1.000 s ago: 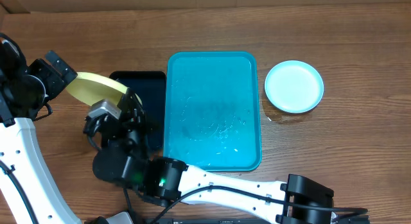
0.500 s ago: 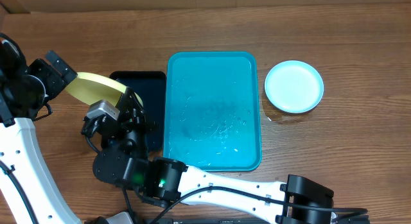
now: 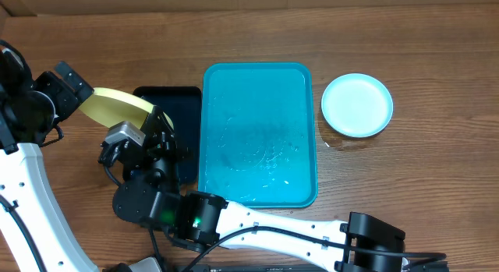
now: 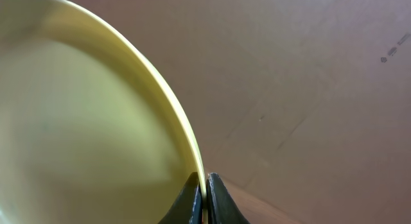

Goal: Clean dirty plates on tray and stack at the side
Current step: 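Tilt the yellow plate over the black tray to drain, then carry the yellow plate with the right gripper onto the light blue plate, then lower the yellow plate onto the stack and open the right gripper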

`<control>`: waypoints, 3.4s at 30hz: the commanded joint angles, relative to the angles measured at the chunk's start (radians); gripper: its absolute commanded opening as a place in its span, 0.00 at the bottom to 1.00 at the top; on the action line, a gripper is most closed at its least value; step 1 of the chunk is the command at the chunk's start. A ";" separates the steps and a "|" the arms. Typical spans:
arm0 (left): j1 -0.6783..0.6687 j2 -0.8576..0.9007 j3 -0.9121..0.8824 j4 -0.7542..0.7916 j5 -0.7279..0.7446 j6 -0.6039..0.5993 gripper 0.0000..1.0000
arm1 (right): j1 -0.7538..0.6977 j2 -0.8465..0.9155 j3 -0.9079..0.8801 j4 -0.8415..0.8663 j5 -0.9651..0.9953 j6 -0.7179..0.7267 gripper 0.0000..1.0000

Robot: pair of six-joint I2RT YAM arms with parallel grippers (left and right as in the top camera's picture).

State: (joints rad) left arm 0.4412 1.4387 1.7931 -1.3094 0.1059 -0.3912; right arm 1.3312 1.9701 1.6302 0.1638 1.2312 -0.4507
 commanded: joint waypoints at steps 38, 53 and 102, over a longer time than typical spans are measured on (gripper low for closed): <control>0.003 0.003 0.007 0.001 0.010 -0.013 1.00 | -0.460 -0.033 0.019 -0.803 -0.695 1.134 0.04; 0.003 0.003 0.007 0.001 0.010 -0.013 1.00 | -1.002 -0.032 0.018 -1.167 -0.867 1.143 0.04; 0.003 0.003 0.007 0.001 0.010 -0.013 1.00 | -1.308 -0.033 -0.162 -1.290 -0.844 1.143 0.04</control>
State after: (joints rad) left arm 0.4412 1.4387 1.7931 -1.3102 0.1059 -0.3912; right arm 0.0391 1.9678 1.4750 -1.1187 0.3504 0.6941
